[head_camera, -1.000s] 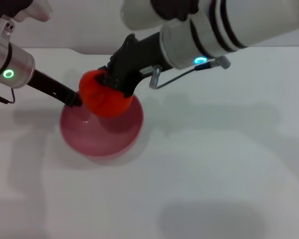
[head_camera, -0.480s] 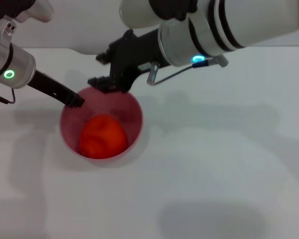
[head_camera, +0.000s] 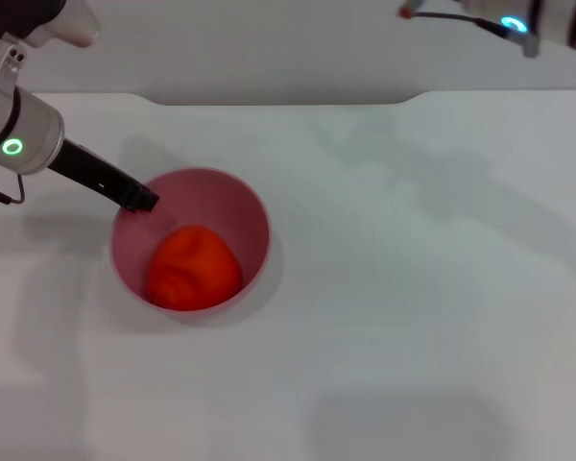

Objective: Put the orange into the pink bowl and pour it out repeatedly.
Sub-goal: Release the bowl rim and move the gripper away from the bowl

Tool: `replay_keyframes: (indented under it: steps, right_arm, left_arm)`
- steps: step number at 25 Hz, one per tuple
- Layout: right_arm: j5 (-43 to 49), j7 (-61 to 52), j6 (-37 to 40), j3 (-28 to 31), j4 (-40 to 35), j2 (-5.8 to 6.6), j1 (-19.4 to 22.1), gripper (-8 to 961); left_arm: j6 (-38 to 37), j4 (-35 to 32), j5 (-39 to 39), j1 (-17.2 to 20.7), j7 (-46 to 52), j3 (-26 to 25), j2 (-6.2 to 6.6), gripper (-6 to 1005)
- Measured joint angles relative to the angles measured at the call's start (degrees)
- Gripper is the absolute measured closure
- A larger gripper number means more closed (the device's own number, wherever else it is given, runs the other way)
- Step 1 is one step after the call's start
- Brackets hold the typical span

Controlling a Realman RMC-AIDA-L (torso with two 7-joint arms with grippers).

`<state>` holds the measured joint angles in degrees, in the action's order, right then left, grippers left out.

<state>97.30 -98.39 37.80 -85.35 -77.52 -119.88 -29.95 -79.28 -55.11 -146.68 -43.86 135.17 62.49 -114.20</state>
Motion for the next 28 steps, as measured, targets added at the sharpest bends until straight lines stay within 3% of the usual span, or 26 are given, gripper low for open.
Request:
replay_keyframes:
  steps: [4, 7, 9, 13, 15, 18, 22, 28]
  right_arm:
    - [-26.05, 24.68, -4.32, 0.08, 7.25, 0.3, 3.99, 439]
    - [-49.03, 46.06, -0.69, 0.62, 13.86, 0.46, 6.37, 439]
    - [-64.76, 59.51, 6.77, 1.08, 20.2, 0.59, 7.5, 439]
    - [-87.61, 79.74, 31.97, 1.49, 39.37, 0.75, 6.46, 439]
    - [-93.52, 83.91, 41.3, 1.78, 46.2, 0.82, 5.1, 439]
    - [-101.53, 86.0, 47.26, 2.41, 52.71, 0.85, 4.09, 439]
    - [-107.8, 86.41, 47.41, 2.69, 56.01, 0.82, 4.12, 439]
    - [-109.03, 86.67, 47.27, 4.26, 56.85, 0.79, 4.81, 439]
  left_arm:
    - [0.01, 0.12, 0.01, 0.22, -0.46, 0.1, -0.05, 958]
    - [0.16, 0.46, 0.0, 0.33, -0.59, 0.1, -0.18, 958]
    - [0.23, 0.55, 0.0, 0.35, -0.64, 0.1, -0.29, 958]
    - [0.0, 0.61, 0.01, 0.25, -0.7, 0.24, -0.4, 958]
    - [-0.06, 0.62, -0.01, 0.19, -0.7, 0.41, -0.42, 958]
    - [-0.14, 0.63, -0.01, 0.08, -0.7, 0.59, -0.54, 958]
    - [-0.22, 0.63, -0.01, 0.1, -0.62, 0.62, -0.6, 959]
    - [-0.62, 0.62, -0.01, 0.2, -0.18, 0.71, -0.59, 959]
